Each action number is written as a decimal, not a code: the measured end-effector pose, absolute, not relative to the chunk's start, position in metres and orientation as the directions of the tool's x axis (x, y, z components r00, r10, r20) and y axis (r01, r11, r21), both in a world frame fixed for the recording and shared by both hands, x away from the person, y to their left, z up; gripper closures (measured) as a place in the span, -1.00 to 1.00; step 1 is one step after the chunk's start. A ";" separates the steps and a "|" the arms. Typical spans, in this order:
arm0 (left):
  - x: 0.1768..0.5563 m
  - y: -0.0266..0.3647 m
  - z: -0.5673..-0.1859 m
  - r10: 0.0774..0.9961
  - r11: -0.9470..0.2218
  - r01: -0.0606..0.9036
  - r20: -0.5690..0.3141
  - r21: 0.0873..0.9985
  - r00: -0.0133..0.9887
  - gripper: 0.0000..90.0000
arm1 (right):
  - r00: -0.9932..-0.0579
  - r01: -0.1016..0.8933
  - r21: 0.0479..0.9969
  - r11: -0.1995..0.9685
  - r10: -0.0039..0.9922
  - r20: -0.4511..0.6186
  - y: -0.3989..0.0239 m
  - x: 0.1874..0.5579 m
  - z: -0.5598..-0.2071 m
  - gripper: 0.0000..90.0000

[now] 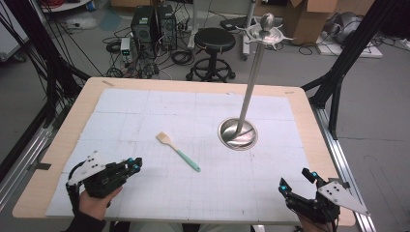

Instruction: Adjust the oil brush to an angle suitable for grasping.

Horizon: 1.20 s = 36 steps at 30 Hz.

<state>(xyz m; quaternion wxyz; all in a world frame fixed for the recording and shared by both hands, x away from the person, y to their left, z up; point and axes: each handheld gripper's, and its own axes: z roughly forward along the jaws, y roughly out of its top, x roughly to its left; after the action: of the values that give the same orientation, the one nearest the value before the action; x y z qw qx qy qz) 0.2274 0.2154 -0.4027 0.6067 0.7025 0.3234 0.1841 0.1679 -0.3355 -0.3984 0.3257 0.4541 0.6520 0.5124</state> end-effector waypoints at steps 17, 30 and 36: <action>0.282 0.075 -0.407 0.599 -0.212 0.325 -0.140 0.922 0.788 0.99 | -0.386 0.266 0.962 0.064 0.921 0.045 -0.333 0.169 -0.399 -0.65; 0.302 0.033 -0.443 0.647 -0.332 0.461 -0.157 0.823 0.746 0.99 | -0.391 0.270 0.961 0.057 0.919 0.055 -0.334 0.170 -0.400 -0.65; 0.303 0.032 -0.450 0.670 -0.386 0.490 -0.127 0.782 0.731 0.99 | -0.392 0.268 0.962 0.061 0.919 0.051 -0.333 0.171 -0.400 -0.64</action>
<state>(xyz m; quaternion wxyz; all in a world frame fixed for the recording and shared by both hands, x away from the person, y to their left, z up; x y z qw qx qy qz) 0.3027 0.0323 -0.4497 0.4289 0.8256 0.3512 0.1052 0.1707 -0.3335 -0.3998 0.3159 0.4520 0.6562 0.5150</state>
